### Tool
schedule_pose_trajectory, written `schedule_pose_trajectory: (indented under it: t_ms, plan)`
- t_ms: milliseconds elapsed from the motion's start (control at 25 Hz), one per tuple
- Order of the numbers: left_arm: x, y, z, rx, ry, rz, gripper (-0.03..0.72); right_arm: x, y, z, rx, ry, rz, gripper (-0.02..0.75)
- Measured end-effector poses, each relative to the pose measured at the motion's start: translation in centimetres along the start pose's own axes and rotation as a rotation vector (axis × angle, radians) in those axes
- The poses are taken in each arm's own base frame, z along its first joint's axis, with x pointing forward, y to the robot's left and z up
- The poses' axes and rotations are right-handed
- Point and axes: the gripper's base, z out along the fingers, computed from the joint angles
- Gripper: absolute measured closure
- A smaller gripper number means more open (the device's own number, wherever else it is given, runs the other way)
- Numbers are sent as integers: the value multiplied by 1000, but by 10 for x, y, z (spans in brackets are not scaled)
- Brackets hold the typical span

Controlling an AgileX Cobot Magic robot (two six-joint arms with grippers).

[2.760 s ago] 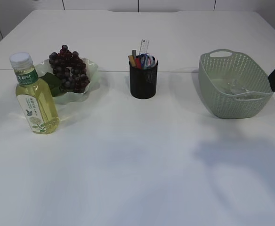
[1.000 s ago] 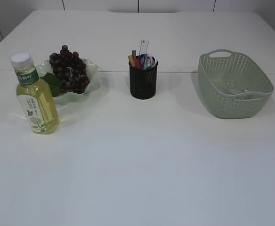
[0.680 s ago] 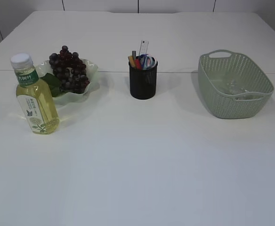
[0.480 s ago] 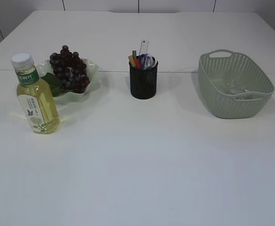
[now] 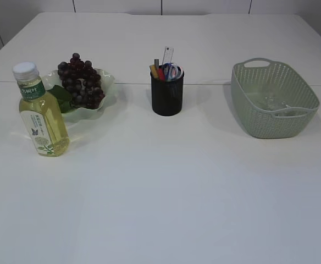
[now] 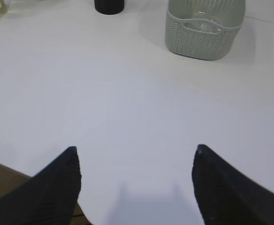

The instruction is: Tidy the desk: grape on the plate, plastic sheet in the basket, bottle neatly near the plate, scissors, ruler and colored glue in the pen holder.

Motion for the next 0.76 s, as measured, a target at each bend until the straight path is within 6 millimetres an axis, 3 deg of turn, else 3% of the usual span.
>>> schedule_pose_trajectory:
  t_ms: [360,760]
  plan:
    - [0,-5,0,-278,22,-180,431,-1,1,1,100,12,61,163]
    - [-1,-7,0,-277,19,-200,445,-1,1,1,100,12,62,163]
